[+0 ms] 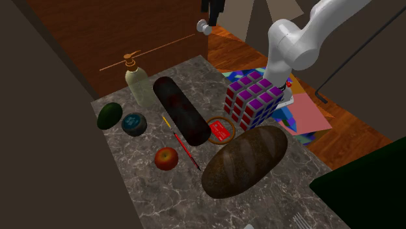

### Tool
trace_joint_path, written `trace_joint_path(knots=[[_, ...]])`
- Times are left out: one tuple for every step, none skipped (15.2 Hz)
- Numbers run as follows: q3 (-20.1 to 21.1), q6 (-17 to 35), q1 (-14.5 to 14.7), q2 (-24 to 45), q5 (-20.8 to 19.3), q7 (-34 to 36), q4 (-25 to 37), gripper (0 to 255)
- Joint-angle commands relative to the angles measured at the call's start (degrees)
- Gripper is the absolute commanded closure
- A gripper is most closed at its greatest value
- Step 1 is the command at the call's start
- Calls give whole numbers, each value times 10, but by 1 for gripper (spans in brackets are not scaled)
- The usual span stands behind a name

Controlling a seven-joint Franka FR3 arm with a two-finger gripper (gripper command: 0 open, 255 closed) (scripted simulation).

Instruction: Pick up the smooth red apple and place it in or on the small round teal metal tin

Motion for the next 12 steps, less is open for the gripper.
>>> trace_joint_path(knots=[[0,0,0,0,0,0,0,0],[10,9,3,12,4,11,-1,0],[21,19,5,24,8,22,-2,0],[31,28,7,37,12,33,-2,0],[41,38,10,51,15,43,-2,0],[51,47,12,65,18,54,-1,0],[61,56,14,80,21,65,1,0],[71,65,16,96,23,76,4,0],[80,74,18,112,25,87,7,0],[90,82,20,128,27,98,11,0],[99,91,21,145,28,109,16,0],[109,99,23,162,29,120,21,0]])
